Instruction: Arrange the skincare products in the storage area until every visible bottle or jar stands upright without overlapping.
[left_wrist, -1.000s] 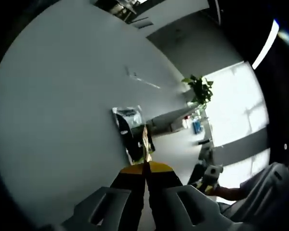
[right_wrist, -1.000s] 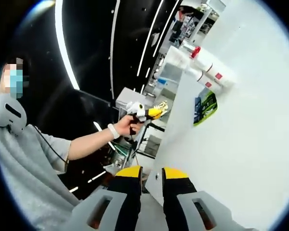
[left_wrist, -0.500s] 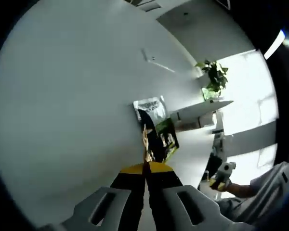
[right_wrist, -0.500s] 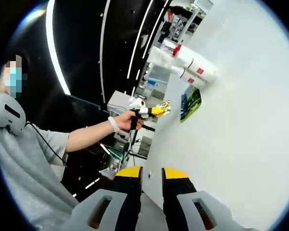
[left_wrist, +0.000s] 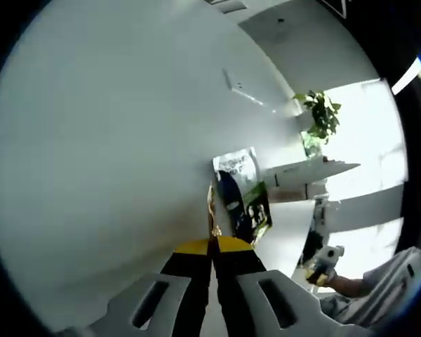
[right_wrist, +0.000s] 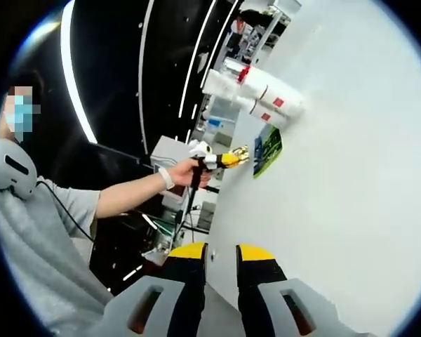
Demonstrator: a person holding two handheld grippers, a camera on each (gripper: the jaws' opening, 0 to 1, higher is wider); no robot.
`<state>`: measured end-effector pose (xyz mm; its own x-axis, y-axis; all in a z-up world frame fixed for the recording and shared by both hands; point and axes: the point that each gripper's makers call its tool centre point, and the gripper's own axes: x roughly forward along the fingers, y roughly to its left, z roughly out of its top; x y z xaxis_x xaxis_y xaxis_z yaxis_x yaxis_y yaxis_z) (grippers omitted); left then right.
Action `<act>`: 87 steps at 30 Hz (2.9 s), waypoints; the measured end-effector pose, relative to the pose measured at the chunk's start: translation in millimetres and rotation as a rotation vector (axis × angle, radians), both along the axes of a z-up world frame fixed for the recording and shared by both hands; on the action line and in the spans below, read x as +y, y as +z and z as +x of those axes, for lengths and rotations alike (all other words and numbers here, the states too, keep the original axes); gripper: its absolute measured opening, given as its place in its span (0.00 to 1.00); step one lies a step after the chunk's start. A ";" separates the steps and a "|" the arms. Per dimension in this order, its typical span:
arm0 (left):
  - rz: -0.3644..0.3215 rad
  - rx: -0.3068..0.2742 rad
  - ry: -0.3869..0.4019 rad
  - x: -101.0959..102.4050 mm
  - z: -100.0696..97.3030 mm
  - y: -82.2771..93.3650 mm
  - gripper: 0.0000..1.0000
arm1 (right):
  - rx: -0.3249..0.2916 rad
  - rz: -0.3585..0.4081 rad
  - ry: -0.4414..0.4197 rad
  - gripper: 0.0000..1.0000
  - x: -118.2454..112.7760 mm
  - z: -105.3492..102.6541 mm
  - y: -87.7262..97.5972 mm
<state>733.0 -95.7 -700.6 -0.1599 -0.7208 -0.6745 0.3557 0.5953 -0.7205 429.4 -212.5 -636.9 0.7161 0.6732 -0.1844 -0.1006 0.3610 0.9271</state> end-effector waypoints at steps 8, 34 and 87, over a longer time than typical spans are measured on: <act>0.032 0.016 -0.032 -9.7 3.9 -11.0 0.00 | 0.009 0.006 -0.011 0.10 0.0 0.8 -1.4; 0.216 -0.027 -0.085 1.5 14.6 -13.2 0.20 | 0.001 0.014 -0.021 0.12 0.2 3.0 1.8; 0.613 -0.460 -0.499 209.9 -206.3 -7.1 0.86 | -0.168 -0.006 0.153 0.11 42.8 -20.3 51.0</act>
